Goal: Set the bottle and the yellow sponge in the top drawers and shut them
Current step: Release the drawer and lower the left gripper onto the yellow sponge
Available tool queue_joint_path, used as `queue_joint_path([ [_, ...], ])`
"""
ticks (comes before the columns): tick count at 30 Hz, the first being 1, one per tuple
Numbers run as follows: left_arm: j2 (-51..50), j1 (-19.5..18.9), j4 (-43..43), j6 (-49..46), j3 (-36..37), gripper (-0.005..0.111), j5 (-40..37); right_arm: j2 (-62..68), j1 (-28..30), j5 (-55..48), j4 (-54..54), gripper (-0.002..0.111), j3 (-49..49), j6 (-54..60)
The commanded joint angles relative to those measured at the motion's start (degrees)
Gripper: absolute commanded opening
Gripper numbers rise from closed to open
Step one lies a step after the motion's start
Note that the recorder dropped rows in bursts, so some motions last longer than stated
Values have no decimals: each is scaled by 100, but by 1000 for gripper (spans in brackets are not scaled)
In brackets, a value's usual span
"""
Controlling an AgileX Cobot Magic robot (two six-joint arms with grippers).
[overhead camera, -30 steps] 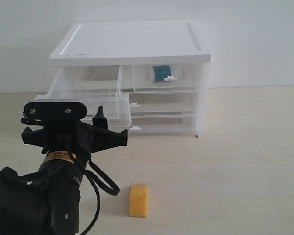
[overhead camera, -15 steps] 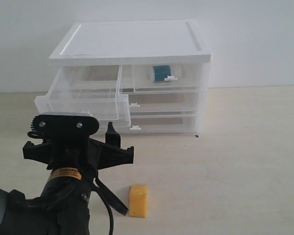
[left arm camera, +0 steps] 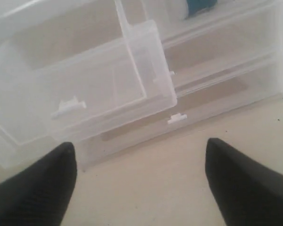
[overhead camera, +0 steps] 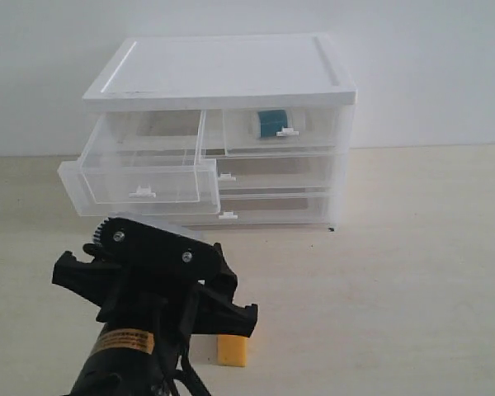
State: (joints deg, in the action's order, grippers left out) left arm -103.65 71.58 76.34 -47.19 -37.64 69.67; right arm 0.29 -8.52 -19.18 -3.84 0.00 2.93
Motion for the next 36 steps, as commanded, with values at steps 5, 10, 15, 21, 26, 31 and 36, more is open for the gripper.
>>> queue_joint_path([
  [5,1019,44,87,-1057,41,41,30,-29,2,15,18,0,0,43],
  [10,1840,-65,-292,-1573,41,19,30,-29,2,15,18,0,0,33],
  [15,2371,-708,-1588,-1559,41,4,-915,-29,2,15,18,0,0,33],
  [21,2610,-1595,-2946,-612,30,4,-2377,-29,2,15,18,0,0,33],
  [26,2672,-2031,-4915,518,-43,4,-4030,-29,2,15,18,0,0,33],
  [31,2651,-2185,-5699,981,-664,4,-6353,-29,2,15,18,0,0,33],
  [36,2635,-2175,-5768,995,-1236,4,-8118,-29,2,15,18,0,0,33],
])
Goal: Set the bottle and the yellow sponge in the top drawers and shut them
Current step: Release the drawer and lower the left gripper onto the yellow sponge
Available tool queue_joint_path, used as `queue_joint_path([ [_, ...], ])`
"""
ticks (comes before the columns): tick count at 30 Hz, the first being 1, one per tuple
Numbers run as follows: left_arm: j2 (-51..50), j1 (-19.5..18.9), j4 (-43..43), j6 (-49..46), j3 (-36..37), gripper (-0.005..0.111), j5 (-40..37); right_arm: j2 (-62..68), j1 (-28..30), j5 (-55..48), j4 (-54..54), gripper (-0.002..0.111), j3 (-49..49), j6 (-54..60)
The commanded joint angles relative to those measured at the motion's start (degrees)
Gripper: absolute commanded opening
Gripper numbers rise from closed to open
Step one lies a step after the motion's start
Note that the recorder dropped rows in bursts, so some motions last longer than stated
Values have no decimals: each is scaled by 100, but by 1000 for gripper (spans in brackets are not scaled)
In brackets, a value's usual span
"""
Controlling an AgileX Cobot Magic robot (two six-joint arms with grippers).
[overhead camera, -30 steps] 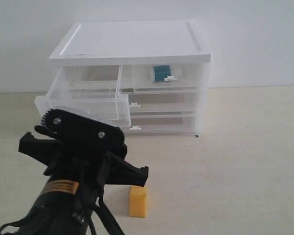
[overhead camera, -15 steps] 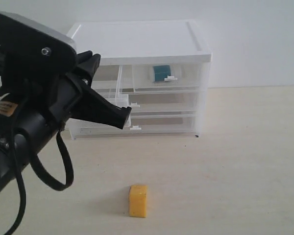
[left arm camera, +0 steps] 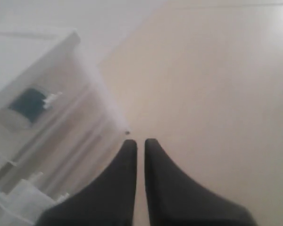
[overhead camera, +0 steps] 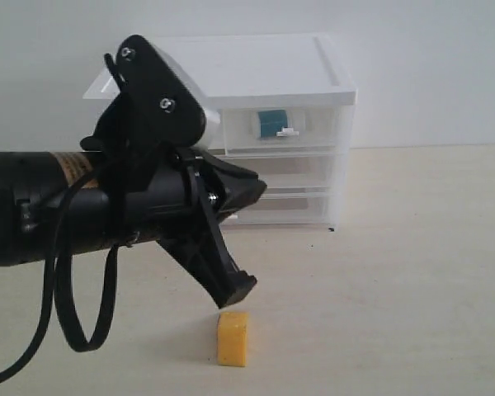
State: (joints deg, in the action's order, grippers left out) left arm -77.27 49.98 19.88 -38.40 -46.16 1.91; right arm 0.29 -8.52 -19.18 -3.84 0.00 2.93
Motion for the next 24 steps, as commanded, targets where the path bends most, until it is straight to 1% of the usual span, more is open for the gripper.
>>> queue_joint_path([
  [1,-13,-15,-99,116,-473,4,-1713,-29,2,15,18,0,0,33],
  [4,-32,-15,92,116,-599,4,-2595,-29,2,15,18,0,0,33],
  [8,-58,-15,438,136,-609,4,-3329,-29,2,15,18,0,0,33],
  [10,-138,9,462,429,-609,4,-3587,-29,2,15,18,0,0,33],
  [12,-268,84,232,917,-609,4,-3733,-29,2,15,18,0,0,33],
  [15,-593,408,-980,2304,-609,4,-3761,-29,2,15,18,0,0,33],
  [16,-734,544,-1585,2979,-609,4,-3761,-29,2,15,18,0,0,33],
  [17,-878,683,-2261,3732,-609,4,-3776,-29,2,15,18,0,0,33],
  [18,-1165,946,-3719,5368,-609,4,-3863,-29,2,15,18,0,0,33],
  [19,-1274,1038,-4405,6176,-609,4,-3918,-29,2,15,18,0,0,33],
  [22,-1586,1276,-5799,7980,-609,4,-3954,-29,2,15,18,0,0,33],
  [23,-1667,1332,-6017,8280,-609,6,-3909,-29,2,15,18,0,0,33],
  [24,-1737,1356,-6154,8516,-609,10,-3830,-29,2,15,18,0,0,33],
])
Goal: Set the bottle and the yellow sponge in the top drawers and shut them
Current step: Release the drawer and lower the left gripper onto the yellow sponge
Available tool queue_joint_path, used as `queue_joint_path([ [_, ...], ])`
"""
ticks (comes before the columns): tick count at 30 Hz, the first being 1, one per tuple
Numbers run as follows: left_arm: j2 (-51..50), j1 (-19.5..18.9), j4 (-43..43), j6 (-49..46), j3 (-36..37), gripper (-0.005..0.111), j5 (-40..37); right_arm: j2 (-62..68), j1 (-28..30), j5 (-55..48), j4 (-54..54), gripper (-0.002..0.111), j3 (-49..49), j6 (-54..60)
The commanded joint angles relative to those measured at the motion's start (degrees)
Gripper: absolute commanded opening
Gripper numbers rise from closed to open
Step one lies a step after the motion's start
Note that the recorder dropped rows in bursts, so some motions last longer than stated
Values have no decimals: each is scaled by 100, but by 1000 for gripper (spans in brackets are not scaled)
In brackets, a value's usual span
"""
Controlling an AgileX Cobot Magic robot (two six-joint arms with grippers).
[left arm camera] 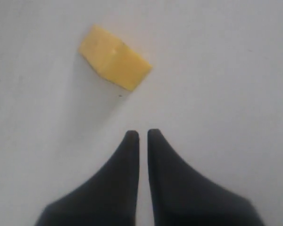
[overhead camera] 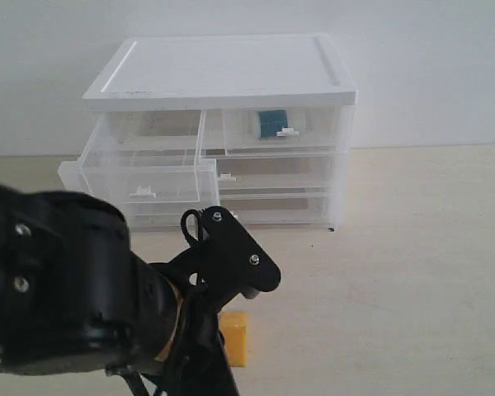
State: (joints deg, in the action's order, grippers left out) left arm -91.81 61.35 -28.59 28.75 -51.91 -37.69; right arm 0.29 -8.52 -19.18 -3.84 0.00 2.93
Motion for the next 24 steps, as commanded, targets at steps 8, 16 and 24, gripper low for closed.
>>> queue_joint_path([
  [8,-624,232,-1378,3127,-34,101,664,-29,2,15,18,0,0,33],
  [16,-1199,-97,-3095,5860,-45,79,1023,-29,2,15,18,0,0,33],
  [24,-1371,-312,-3231,5939,-79,79,1337,-29,2,15,18,0,0,33],
])
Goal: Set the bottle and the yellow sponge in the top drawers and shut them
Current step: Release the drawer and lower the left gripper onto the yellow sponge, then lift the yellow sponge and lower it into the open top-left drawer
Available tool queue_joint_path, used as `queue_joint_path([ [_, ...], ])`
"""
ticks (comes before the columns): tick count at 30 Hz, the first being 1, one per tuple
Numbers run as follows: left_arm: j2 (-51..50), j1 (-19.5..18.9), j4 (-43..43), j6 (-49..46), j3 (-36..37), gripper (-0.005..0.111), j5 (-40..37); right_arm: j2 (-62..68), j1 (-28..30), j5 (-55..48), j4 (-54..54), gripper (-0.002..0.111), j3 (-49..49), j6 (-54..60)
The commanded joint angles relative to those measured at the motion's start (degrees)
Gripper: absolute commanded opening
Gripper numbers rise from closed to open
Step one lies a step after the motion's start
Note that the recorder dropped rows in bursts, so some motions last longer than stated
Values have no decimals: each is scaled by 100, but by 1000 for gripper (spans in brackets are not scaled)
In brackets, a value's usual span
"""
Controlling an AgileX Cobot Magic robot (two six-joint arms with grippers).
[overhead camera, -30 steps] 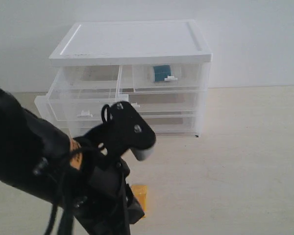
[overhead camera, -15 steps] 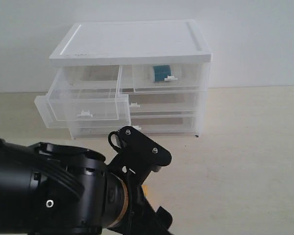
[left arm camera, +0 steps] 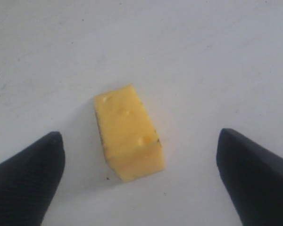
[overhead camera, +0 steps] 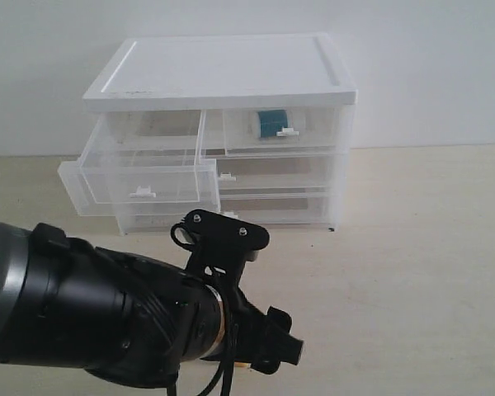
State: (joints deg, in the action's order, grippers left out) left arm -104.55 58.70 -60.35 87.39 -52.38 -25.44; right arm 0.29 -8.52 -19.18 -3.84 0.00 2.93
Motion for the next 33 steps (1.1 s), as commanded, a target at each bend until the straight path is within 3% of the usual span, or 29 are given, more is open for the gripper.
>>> queue_joint_path([
  [1,-150,-47,-55,75,-32,79,142,-29,2,15,18,0,0,33],
  [9,-463,-47,-338,238,-32,76,215,-29,2,15,18,0,0,33],
  [12,-474,-50,-820,773,-32,73,29,-29,2,15,18,0,0,33],
  [16,-486,-252,-948,889,-32,72,195,-29,2,15,18,0,0,33],
  [18,-486,-311,-986,889,-32,64,480,-29,2,15,18,0,0,33],
  [24,-486,-347,-1126,862,-32,6,557,-29,2,15,18,0,0,20],
  [28,-429,-347,-1128,522,-32,4,653,-29,2,15,18,0,0,20],
  [33,-21,-75,-1002,-237,-32,4,904,-29,2,15,18,0,0,20],
])
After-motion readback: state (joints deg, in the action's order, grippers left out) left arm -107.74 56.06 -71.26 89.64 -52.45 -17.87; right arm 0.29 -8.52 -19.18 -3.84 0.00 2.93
